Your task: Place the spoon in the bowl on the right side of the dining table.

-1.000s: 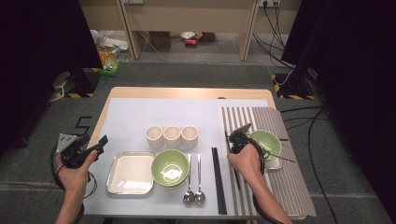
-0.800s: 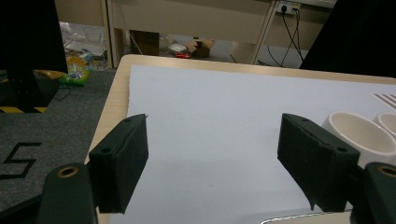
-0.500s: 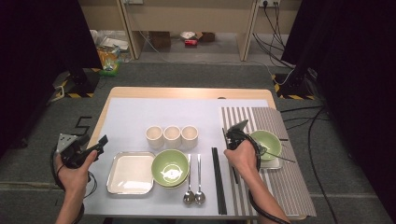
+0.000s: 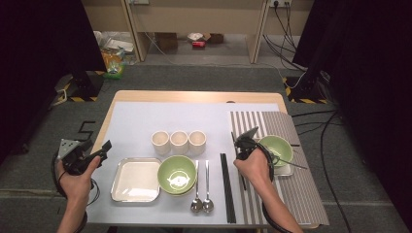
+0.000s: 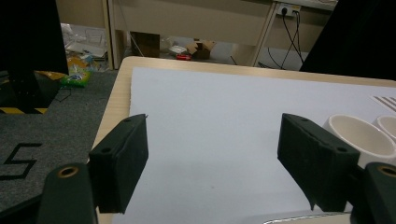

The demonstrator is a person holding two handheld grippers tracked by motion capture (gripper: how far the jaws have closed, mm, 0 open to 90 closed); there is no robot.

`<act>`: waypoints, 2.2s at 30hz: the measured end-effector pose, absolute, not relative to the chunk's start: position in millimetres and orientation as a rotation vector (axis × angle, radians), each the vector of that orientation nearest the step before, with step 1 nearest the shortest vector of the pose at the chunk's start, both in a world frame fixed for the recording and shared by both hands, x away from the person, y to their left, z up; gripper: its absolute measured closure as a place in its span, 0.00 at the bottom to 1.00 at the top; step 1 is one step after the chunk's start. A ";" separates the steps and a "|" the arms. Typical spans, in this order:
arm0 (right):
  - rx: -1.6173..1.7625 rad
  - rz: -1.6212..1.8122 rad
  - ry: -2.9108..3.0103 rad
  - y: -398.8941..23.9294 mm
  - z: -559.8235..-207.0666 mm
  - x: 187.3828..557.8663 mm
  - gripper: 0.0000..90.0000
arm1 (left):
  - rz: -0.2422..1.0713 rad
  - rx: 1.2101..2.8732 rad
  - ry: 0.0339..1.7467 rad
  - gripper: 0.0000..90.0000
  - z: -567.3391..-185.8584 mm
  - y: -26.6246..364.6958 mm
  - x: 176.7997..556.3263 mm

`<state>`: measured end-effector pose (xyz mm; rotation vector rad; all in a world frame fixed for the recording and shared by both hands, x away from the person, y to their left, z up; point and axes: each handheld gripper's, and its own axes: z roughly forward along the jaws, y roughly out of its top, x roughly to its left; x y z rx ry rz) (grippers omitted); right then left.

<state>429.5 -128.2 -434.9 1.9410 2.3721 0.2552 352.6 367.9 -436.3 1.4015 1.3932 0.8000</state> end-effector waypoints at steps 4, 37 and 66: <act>1.934 0.192 2.410 -129.4 -432.1 417.1 0.85 | 0.803 1.396 1.392 0.27 -435.5 367.3 352.3; 1.980 0.071 2.386 -126.6 -443.6 398.4 0.92 | 0.794 1.406 1.393 0.27 -437.8 365.0 353.4; 1.967 0.062 2.451 -128.6 -443.9 403.7 0.95 | 0.798 1.403 1.394 0.27 -437.2 366.5 353.1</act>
